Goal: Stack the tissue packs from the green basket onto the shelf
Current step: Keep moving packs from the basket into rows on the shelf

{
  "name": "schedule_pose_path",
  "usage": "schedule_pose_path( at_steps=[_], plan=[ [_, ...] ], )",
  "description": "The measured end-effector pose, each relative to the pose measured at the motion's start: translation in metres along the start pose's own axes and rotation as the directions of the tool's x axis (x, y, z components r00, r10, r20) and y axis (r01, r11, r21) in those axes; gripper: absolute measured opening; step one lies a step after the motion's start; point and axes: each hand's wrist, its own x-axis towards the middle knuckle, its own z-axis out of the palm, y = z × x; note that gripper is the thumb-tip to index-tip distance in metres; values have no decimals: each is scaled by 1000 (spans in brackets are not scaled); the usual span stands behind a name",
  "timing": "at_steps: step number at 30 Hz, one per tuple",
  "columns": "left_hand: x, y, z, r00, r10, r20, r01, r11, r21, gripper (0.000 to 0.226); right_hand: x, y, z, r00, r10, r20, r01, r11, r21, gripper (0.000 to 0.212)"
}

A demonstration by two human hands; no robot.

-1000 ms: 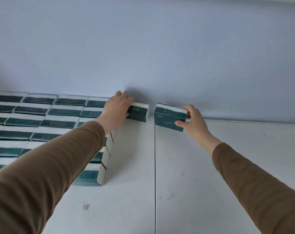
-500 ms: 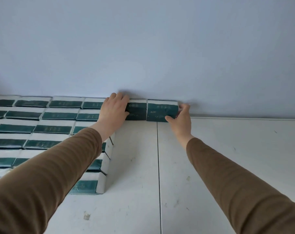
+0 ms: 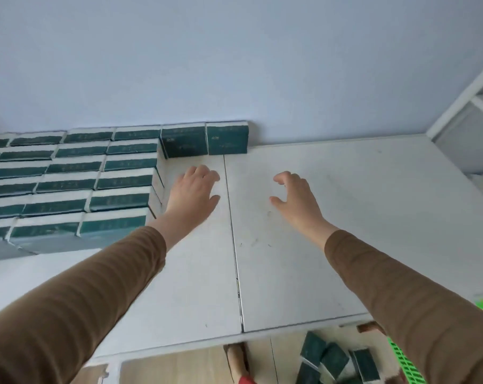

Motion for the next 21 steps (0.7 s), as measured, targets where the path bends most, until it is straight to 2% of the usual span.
schedule_pose_path(
  at_steps=[9, 16, 21],
  plan=[
    [-133, 158, 6, 981, 191, 15, -188, 975, -118, 35, -223, 47, -76, 992, 65, -104, -76, 992, -105, 34],
    [-176, 295, 18, 921, 388, 20, -379, 908, -179, 35, -350, 134, -143, 946, 260, -194, -287, 950, -123, 29],
    [-184, 398, 50, 876, 478, 62, -449, 857, -252, 36, -415, 225, -187, 884, 412, -221, -445, 886, -128, 26]
  ],
)
